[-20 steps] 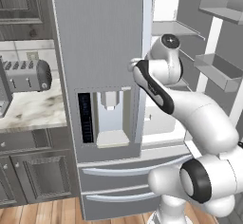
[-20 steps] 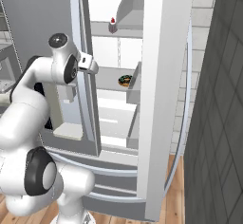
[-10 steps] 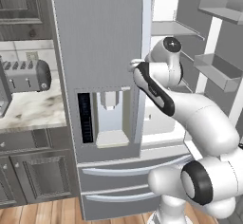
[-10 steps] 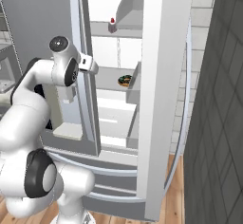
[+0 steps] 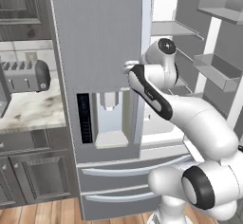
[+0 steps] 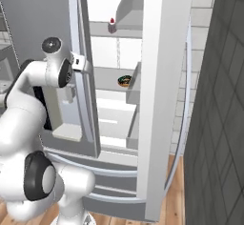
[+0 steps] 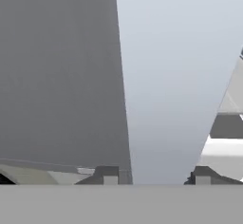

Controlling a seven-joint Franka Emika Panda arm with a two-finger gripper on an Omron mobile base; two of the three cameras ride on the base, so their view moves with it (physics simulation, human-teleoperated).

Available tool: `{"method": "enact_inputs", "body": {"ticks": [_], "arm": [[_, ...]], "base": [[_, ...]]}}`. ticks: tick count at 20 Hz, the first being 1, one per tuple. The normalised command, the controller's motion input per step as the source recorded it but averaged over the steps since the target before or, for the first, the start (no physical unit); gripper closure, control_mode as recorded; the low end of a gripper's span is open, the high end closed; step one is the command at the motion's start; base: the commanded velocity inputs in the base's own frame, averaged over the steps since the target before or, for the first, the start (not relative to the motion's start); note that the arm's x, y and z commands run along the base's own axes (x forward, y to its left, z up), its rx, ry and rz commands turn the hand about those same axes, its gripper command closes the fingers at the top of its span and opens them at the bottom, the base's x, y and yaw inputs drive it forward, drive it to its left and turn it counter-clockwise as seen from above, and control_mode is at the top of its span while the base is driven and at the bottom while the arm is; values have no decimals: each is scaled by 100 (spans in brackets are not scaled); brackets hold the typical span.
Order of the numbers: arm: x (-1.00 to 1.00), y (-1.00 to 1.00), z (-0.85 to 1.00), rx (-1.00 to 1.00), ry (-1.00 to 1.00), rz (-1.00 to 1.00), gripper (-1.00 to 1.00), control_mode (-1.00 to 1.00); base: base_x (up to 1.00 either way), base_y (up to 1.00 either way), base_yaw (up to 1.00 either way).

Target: Take the cake and donut from the fridge and place them on the empty tray on the dining counter.

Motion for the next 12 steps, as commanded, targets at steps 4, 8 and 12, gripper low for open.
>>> {"method": "enact_inputs", "body": {"ticks": [4, 8, 12], "arm": [[-76, 100, -36, 0, -1, 6, 100, -100], [-100, 100, -23, 0, -3, 6, 100, -100], [-100, 100, -13, 0, -2, 5, 100, -100]], "base": [[0, 0, 0], [0, 0, 0], [0, 0, 0]]}}
